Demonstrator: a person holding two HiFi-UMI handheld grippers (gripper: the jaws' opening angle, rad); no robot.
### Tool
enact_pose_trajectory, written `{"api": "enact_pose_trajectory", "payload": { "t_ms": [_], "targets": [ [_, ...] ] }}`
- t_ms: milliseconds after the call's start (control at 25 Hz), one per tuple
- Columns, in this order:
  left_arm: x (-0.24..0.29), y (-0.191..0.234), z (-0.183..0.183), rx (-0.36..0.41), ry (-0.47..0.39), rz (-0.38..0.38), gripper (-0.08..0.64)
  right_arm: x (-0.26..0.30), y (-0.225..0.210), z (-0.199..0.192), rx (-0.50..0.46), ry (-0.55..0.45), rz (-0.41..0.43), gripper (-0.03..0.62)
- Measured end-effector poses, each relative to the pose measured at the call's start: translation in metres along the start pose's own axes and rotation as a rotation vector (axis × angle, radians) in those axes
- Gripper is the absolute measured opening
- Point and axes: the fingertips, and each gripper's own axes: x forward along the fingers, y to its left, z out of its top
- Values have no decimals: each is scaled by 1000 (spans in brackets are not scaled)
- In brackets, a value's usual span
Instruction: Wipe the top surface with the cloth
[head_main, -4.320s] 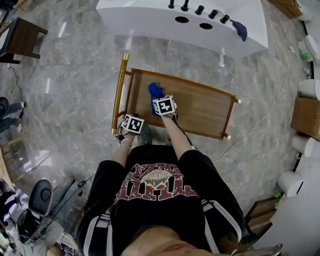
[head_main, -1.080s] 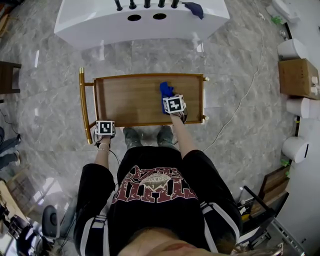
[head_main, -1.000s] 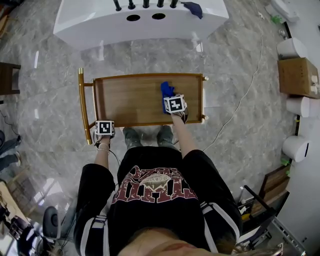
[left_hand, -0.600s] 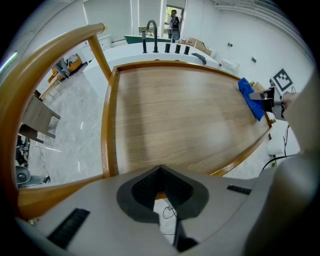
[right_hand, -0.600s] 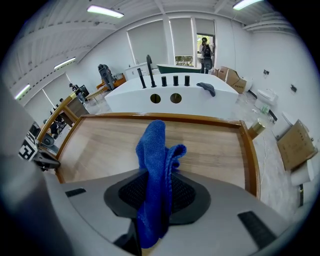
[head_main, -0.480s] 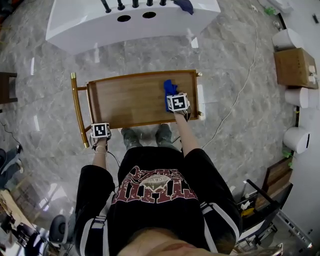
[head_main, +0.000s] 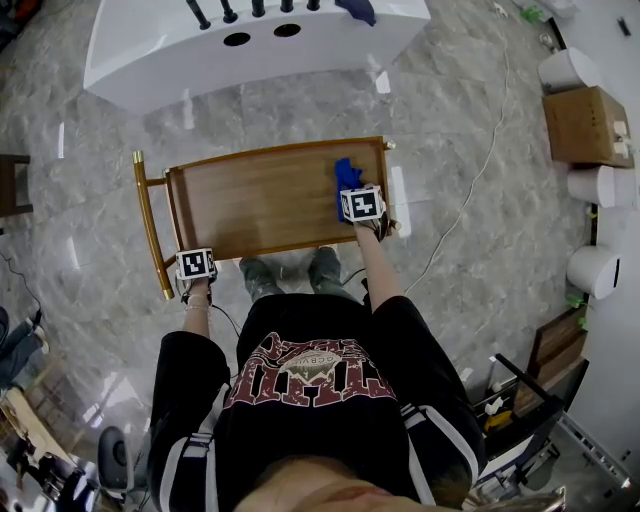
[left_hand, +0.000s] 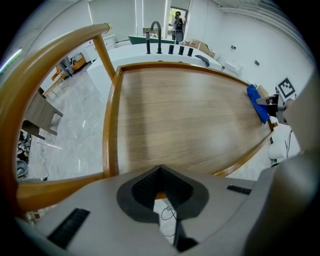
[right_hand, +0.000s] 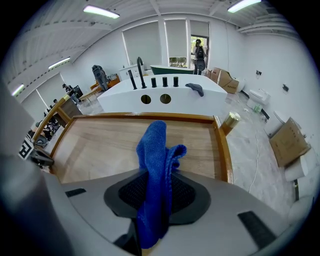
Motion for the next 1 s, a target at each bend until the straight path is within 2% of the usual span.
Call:
{"api": "enact_pose_trajectory", "payload": {
  "t_ms": [200, 720, 920, 1000],
  "targets": [
    [0, -1, 1, 1, 0, -1, 49, -2, -15, -3, -3, 9, -25, 106],
    [0, 1, 2, 4, -10, -7, 49, -21, -68, -14, 30, 10, -154, 106],
    [0, 1, 1, 4, -5, -8, 49, -23, -67, -12, -13, 21, -153, 106],
    [1, 3, 2, 6, -6, -4, 49, -21, -67, -11, 7, 18, -147, 106]
  ]
}}
